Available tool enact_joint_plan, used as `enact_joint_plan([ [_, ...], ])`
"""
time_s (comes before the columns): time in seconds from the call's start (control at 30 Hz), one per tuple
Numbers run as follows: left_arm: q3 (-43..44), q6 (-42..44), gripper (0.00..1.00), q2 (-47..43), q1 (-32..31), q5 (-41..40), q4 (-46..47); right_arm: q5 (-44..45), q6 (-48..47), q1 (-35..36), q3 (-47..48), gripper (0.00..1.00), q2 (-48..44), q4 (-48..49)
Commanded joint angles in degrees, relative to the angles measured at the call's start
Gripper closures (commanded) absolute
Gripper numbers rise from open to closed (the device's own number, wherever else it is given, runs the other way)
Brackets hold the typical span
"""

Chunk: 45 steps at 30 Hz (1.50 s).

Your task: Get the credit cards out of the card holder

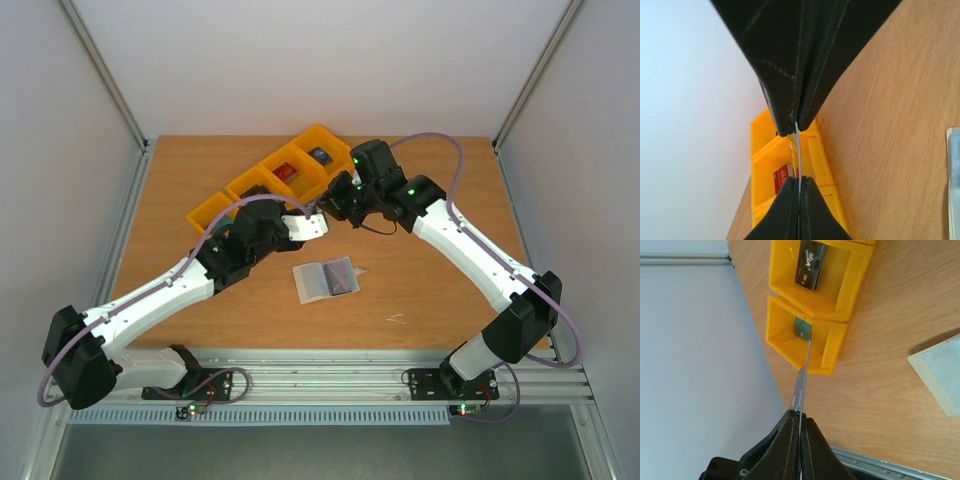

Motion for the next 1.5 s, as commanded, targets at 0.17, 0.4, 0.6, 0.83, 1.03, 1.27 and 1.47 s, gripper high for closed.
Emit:
enact_joint_plan([
  [0.17,1.52,-2.24,1.0,1.09,1.14,0.75,0.58,-0.77,-8.61,-3.7,3.4,0.39,-2.35,-1.29],
  [0.4,3.3,-3.4,1.0,6.16,9.42,0.71,-2.43,-1.2,-20.99,-13.95,7.25,0.01,-4.01,-8.93],
  [0.6,6.39,-2.47,1.0,16.62,17.84,0.1,-0.3,-6.29,-24.59,-21.9,5.53,0.01,-2.3,-8.49],
  [0.83,14.76,-0.97,1.0,28.27,23.58,0.63,0.32,-10.63,-25.31,-26.36,8.09,0.02,4.04,-6.39],
  [1.03,18.36,-1.23,1.0,31.81,26.74,3.32,-2.98,-13.62,-24.99,-29.55,10.6,0.02,8.95,-4.81],
  [1.27,19.06,0.85,1.0,33.59,28.5,6.53,-5.42,-14.46,-25.37,-30.74,10.37,0.02,11.04,-3.82],
  [1.47,22.93,1.13,1.0,38.82,29.57,5.7,-3.87,-14.32,-26.44,-31.36,9.46,0.02,10.1,-4.64],
])
